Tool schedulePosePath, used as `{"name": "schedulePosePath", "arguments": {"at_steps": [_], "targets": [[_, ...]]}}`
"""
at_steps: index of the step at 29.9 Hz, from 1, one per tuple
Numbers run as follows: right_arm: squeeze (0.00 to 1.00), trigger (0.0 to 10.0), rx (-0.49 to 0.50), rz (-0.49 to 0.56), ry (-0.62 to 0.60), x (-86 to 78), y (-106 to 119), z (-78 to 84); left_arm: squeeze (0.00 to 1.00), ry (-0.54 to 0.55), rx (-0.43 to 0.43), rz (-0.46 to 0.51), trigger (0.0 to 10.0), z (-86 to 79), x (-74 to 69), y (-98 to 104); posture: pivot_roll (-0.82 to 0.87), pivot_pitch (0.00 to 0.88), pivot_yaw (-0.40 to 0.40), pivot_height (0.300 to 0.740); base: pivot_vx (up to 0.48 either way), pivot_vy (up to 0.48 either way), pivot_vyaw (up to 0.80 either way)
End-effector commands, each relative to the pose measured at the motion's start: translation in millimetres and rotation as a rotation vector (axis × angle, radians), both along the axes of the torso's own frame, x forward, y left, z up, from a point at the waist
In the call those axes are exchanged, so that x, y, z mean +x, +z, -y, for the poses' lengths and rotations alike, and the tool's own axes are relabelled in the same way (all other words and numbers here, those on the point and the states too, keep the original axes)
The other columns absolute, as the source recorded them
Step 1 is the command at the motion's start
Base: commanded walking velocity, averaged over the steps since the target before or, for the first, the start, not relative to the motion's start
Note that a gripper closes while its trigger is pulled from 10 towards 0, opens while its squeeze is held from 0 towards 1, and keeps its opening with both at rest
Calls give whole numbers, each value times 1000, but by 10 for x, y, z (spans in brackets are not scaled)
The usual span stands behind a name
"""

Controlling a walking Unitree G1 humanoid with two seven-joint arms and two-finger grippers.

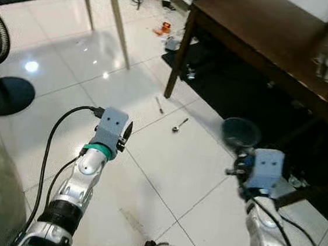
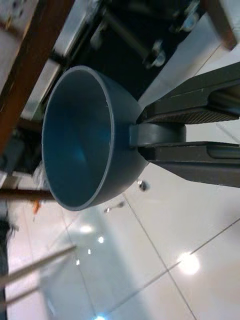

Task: Setting the table

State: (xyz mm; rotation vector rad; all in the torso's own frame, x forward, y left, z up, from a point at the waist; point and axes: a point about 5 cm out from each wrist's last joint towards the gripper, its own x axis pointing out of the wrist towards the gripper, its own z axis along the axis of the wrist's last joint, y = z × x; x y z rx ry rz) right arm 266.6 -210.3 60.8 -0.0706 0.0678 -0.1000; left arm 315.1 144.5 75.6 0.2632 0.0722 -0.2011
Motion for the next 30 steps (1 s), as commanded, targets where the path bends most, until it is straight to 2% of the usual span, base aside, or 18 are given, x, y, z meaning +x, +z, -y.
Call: {"name": "schedulePosePath", "arguments": {"at_steps": [1, 7, 15, 30], "targets": [[0, 10000, 1, -9, -20, -16, -39, 2, 0, -24, 14, -29, 10000, 25, -31, -71, 66, 0, 59, 740, 0, 0, -506], [0, 10000, 33, 11, -54, -18, -37, -37, 0, -70, 34, -38, 10000, 30, -12, -43, 61, 6, 84, 740, 0, 0, -500], [0, 10000, 39, 12, -47, -19, -72, -92, 0, -57, 26, -38, 10000, 23, -15, -49, 71, 9, 76, 740, 0, 0, -503], [0, 10000, 34, 23, -58, 13, -60, -84, 0, -47, 17, -37, 10000, 18, -21, -63, 74, 8, 63, 740, 0, 0, -800]]}}
